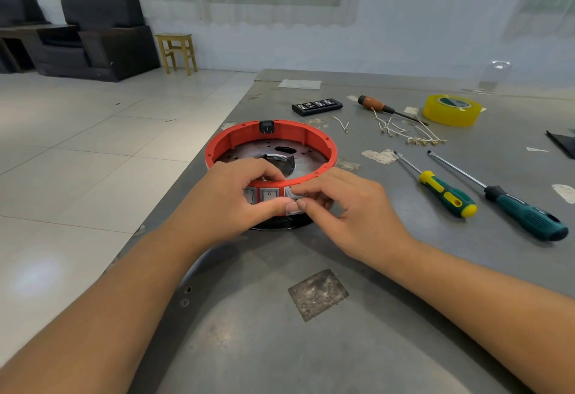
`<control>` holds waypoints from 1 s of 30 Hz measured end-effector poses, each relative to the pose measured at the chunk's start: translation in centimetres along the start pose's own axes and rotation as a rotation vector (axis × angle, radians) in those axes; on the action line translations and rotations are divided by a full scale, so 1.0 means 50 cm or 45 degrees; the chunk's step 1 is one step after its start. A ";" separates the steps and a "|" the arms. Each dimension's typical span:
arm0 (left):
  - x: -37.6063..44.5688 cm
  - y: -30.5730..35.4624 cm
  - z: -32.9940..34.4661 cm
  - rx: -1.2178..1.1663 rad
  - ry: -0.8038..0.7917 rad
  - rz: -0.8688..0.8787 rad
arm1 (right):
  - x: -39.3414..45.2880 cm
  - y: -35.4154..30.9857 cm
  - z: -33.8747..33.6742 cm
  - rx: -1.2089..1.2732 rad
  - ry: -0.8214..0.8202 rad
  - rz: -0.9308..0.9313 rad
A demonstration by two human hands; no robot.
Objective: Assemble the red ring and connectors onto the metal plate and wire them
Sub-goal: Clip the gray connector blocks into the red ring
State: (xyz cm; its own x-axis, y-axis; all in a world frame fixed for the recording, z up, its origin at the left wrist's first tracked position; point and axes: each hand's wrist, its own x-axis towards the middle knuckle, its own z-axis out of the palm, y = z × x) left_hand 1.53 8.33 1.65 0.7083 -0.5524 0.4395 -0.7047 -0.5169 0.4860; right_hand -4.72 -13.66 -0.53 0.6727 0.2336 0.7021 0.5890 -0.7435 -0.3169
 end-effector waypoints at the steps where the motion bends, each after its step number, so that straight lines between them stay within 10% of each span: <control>1: 0.001 0.000 0.000 0.004 0.003 0.003 | 0.000 0.001 0.000 -0.003 -0.002 -0.002; 30: 0.001 -0.023 0.026 0.021 -0.001 -0.082 | 0.023 0.067 0.003 0.108 -0.249 0.208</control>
State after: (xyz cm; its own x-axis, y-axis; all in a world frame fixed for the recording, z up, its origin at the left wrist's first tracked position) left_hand 2.30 8.06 0.14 0.7524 -0.5179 0.4071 -0.6580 -0.5623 0.5007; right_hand -1.89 -15.80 -0.87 0.8309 0.2373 0.5033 0.4952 -0.7279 -0.4743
